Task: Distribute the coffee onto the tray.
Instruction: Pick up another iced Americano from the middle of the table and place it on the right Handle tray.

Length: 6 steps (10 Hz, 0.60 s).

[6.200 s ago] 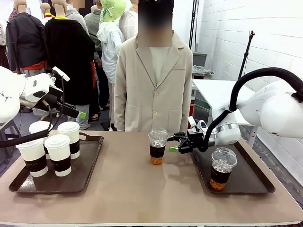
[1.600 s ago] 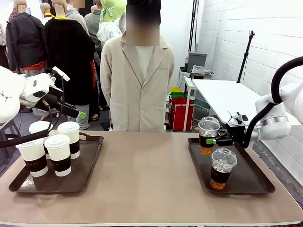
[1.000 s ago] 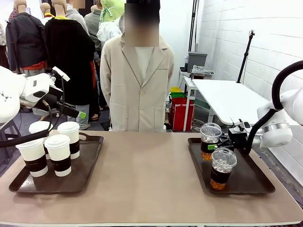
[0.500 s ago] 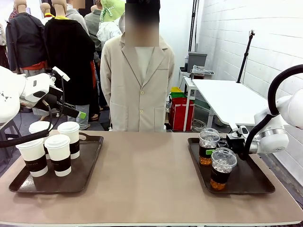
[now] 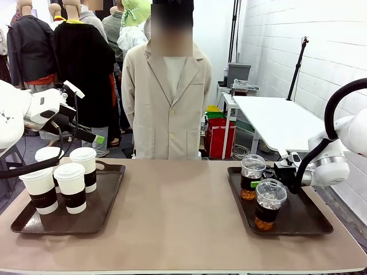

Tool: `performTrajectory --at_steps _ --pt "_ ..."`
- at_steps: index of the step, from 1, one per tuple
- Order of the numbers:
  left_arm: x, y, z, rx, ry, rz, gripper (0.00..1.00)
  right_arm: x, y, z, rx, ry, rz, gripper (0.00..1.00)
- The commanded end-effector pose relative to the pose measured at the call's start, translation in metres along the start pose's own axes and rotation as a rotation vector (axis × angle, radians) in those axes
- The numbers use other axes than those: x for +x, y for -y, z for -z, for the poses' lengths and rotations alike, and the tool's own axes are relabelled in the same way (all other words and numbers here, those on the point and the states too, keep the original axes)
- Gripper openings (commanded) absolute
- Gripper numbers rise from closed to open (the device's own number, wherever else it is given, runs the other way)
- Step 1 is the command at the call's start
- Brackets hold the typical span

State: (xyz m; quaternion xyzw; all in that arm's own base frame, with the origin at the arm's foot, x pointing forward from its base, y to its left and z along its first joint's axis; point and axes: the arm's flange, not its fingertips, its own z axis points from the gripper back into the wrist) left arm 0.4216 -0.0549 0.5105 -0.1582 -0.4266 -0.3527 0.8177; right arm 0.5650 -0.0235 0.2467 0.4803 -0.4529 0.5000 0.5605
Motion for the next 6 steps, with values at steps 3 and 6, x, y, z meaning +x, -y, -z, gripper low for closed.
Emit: performTrajectory --at_steps 3,6 --pt "-0.001 -0.001 0.001 -0.004 0.0 -0.004 1.0 0.003 -0.011 -0.012 -0.035 0.008 0.043 1.0" --pt "-0.001 -0.001 0.001 -0.004 0.0 -0.004 1.0 0.0 -0.029 -0.036 -0.092 0.005 0.067 1.0"
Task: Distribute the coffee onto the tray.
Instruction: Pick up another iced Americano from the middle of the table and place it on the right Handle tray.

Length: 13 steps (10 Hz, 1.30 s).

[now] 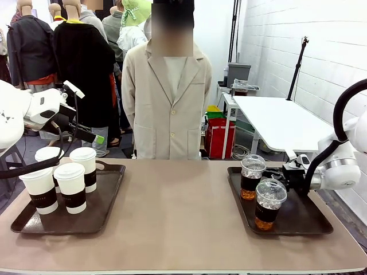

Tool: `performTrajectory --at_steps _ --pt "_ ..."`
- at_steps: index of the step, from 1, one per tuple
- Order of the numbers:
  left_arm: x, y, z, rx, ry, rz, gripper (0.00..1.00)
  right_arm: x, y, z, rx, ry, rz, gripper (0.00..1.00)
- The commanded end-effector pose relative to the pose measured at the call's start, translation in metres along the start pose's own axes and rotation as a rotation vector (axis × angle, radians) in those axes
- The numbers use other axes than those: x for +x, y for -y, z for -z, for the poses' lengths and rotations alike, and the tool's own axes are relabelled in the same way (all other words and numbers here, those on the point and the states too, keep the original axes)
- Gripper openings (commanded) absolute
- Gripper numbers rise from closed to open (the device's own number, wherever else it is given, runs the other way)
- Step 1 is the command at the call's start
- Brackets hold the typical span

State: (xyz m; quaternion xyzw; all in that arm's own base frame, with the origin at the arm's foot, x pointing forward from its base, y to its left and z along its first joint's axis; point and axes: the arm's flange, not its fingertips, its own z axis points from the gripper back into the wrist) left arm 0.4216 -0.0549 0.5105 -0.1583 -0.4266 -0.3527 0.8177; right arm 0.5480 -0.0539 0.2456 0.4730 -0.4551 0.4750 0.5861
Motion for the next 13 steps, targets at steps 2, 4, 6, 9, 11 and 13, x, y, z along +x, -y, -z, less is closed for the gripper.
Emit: performTrajectory --at_steps 2,4,6,9,11,13 --pt "-0.001 0.0 0.001 -0.004 0.0 -0.004 1.0 0.004 -0.022 -0.026 -0.074 0.015 0.031 1.0" --pt "-0.001 0.0 0.001 -0.004 0.0 -0.004 1.0 0.0 -0.03 -0.048 -0.12 0.023 0.042 1.0" --pt "-0.001 0.0 0.001 -0.004 0.0 -0.004 1.0 -0.007 -0.037 -0.057 -0.17 0.043 0.059 1.0" --pt "-0.001 0.0 0.001 -0.004 0.0 -0.004 1.0 -0.009 -0.029 -0.061 -0.127 0.012 0.047 1.0" --pt "-0.001 0.0 0.001 -0.004 0.0 -0.004 1.0 -0.009 -0.029 -0.061 -0.127 0.012 0.047 1.0" --pt "-0.001 0.0 0.001 -0.004 0.0 -0.004 1.0 -0.009 -0.029 -0.061 -0.127 0.012 0.047 1.0"
